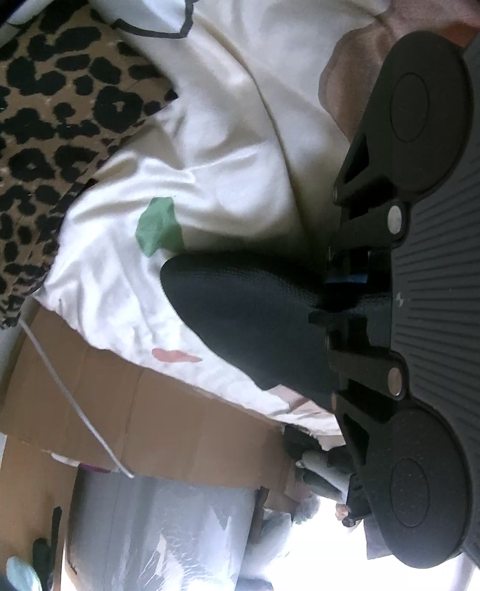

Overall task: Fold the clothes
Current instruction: 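Lift the folded shorts off the sheet with both grippers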

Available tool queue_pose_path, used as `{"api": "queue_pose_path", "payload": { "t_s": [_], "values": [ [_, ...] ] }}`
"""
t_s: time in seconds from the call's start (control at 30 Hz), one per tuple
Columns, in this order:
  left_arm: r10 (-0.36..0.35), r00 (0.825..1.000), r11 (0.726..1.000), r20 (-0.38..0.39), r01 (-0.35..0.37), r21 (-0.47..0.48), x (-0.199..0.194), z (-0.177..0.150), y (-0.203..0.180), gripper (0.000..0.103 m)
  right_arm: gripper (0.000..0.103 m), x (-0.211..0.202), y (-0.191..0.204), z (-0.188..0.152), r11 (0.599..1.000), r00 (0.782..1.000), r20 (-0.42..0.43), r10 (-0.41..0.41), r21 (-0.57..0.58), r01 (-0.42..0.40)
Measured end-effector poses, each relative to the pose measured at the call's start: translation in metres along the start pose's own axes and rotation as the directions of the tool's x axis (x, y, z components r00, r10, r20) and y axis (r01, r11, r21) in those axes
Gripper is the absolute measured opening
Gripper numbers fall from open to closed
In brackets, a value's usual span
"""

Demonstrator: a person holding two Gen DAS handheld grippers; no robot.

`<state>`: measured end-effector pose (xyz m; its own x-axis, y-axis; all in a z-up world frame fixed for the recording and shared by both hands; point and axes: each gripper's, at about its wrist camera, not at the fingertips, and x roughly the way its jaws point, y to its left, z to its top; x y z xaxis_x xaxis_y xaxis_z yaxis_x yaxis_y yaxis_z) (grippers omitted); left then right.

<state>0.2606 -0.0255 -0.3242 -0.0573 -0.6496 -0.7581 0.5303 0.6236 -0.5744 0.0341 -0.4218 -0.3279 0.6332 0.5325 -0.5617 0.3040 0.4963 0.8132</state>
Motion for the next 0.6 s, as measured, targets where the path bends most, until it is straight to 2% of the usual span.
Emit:
{"api": "queue_pose_path", "payload": {
  "t_s": [0.13,0.23,0.3,0.33,0.47,0.6],
  "values": [
    [-0.049,0.998,0.999,-0.025,0.049,-0.005,0.005,-0.004,0.005,0.082,0.023,0.009,-0.001,-0.004,1.000,1.000,-0.031,0.000,-0.006,0.000],
    [-0.032,0.999,0.999,-0.036,0.034,0.039,0.008,-0.010,-0.004,0.081,0.024,0.017,-0.002,-0.009,1.000,0.998,-0.065,-0.001,-0.010,0.000],
    [-0.050,0.997,0.998,-0.062,0.053,0.039,0.012,-0.010,-0.008,0.071,0.024,0.020,0.001,-0.011,1.000,0.997,-0.076,0.002,-0.021,-0.003],
    [-0.062,0.995,0.998,-0.075,0.065,0.027,0.015,-0.010,-0.009,0.058,0.024,0.020,0.002,-0.011,1.000,0.997,-0.073,0.009,-0.022,-0.010],
    [-0.073,0.996,0.997,-0.052,0.074,0.029,0.013,-0.010,-0.010,0.049,0.024,0.013,0.004,-0.007,0.999,0.997,-0.060,0.047,-0.007,-0.047],
    [-0.109,0.994,0.994,-0.010,0.109,0.018,0.003,-0.009,-0.007,0.047,0.025,0.006,0.005,-0.002,0.997,0.996,-0.035,0.080,0.011,-0.079]
  ]
}}
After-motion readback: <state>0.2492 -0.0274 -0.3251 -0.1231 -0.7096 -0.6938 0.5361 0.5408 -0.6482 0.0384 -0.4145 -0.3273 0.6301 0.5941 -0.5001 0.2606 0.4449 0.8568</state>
